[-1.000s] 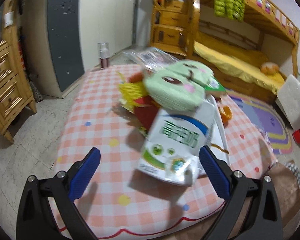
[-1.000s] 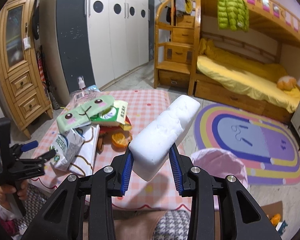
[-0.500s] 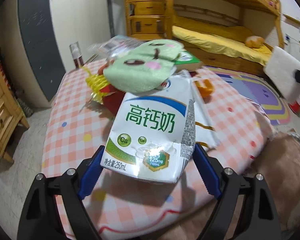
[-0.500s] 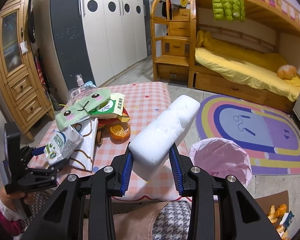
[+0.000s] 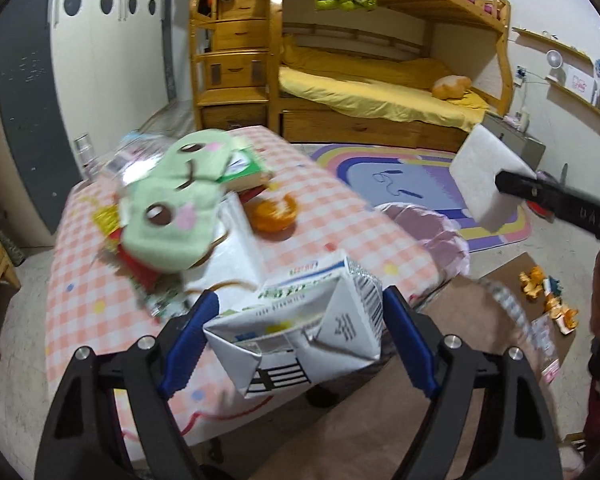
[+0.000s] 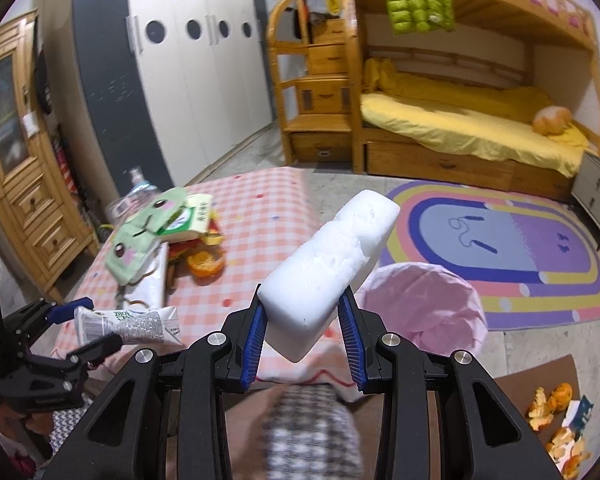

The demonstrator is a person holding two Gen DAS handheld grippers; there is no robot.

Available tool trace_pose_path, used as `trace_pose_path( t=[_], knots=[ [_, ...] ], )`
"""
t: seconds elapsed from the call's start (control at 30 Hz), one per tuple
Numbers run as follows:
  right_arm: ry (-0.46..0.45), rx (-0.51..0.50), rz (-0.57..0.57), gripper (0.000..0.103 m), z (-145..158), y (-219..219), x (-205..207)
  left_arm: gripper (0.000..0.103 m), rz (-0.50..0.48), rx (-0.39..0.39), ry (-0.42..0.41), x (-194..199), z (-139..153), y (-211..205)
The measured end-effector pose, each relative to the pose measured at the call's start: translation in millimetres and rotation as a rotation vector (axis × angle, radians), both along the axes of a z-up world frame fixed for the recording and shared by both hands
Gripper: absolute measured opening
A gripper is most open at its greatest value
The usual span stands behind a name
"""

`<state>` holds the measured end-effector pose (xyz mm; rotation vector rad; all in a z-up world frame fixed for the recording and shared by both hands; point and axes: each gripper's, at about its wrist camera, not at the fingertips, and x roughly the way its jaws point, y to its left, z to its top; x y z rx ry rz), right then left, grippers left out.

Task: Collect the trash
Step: 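Carry the foam block toward the pink bin with the right tool while the left tool grasps the milk carton, then hold both items over the pink bin and open both tools to drop them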

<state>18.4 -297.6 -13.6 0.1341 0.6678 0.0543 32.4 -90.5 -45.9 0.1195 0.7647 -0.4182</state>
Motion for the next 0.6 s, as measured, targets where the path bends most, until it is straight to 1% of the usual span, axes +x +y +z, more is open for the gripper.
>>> trace_pose_path(
  t=[0.07, 0.27, 0.37, 0.43, 0.6],
  knots=[
    [-0.001, 0.005, -0.03, 0.036, -1.7, -14.0, -1.4, 0.081, -0.023, 0.002, -0.01, 5.8, 5.5, -12.1],
    [0.009, 0.017, -0.139, 0.036, -11.4, -64.1, 0.0, 0.081, -0.14, -0.008, -0.041, 33.0, 22.2, -71.5],
    [0.033, 0.038, -0.174, 0.036, -26.3, -92.6, 9.6, 0.081, -0.203, -0.015, -0.039, 51.8, 23.5, -107.4],
    [0.069, 0.043, -0.191, 0.036, -41.9, -108.6, 21.4, 0.081, -0.243, -0.02, -0.015, 68.3, 18.8, -133.4],
    [0.141, 0.035, -0.186, 0.036, -81.5, -127.1, 45.7, 0.081, -0.304, -0.034, 0.062, 107.0, -3.0, -187.1]
  ],
)
